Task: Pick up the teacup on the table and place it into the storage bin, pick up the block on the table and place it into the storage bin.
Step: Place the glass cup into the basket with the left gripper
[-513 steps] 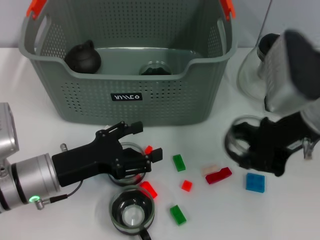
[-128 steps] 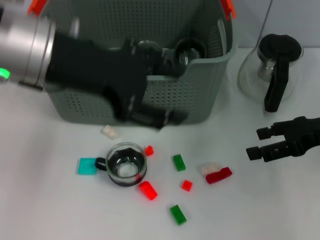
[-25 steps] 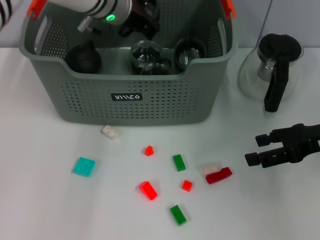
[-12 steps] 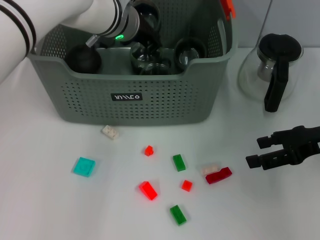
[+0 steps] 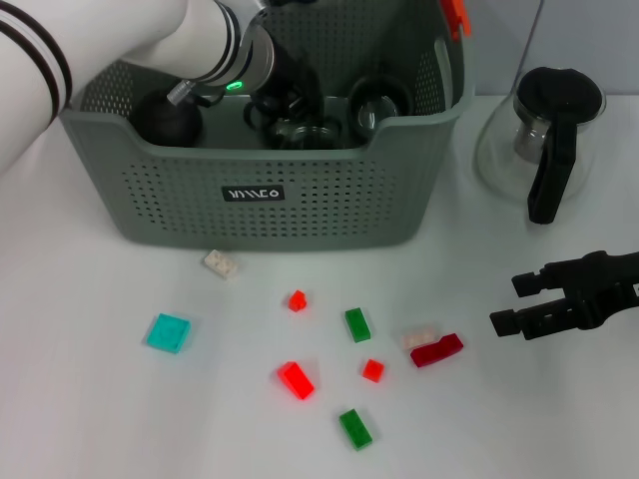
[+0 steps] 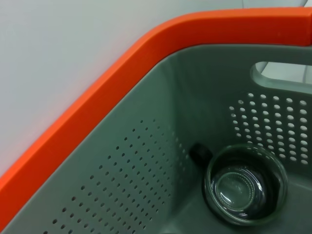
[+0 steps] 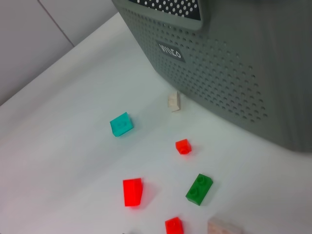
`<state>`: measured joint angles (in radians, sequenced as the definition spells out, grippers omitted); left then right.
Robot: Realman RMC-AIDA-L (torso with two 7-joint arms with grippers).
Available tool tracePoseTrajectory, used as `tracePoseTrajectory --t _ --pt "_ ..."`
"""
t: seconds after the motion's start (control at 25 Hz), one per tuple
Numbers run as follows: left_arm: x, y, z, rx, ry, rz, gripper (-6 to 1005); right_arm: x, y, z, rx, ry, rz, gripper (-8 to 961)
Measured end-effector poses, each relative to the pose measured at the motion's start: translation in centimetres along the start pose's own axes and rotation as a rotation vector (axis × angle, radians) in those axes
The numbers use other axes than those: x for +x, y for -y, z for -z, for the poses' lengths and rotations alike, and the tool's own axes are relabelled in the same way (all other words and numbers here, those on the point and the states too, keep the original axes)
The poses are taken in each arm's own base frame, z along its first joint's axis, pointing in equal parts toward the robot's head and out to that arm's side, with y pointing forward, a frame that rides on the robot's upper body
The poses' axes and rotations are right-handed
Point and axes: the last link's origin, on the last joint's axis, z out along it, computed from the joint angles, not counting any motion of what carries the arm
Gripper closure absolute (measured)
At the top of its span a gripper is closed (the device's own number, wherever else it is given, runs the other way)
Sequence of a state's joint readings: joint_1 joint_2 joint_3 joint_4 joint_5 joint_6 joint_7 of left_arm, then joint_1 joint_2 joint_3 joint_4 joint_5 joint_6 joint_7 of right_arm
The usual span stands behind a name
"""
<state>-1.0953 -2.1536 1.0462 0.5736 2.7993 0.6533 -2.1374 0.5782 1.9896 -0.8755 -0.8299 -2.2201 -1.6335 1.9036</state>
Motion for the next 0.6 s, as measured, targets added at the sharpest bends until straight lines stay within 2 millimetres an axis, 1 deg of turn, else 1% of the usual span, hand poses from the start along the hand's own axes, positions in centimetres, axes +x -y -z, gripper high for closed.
tracePoseTrajectory --t 0.16,0.4,0.52,0.6 --pt "-0.1 -0.2 0.0 -0.003 0.002 0.001 574 0.0 0.0 0.0 0.000 0.000 0.000 29" --pt "0.0 -0.2 0.2 -0.013 0.005 0.004 423 0.0 0.0 0.0 0.001 -0.002 0.001 29" --pt "0.3 0.8 1.3 -0.005 -0.011 0.034 366 0.2 0.1 0.0 0.005 -0.008 0.001 29" --pt "0.6 1.9 2.8 0.010 -0.037 0.076 328 0.2 0.1 0.0 0.008 -0.012 0.003 29"
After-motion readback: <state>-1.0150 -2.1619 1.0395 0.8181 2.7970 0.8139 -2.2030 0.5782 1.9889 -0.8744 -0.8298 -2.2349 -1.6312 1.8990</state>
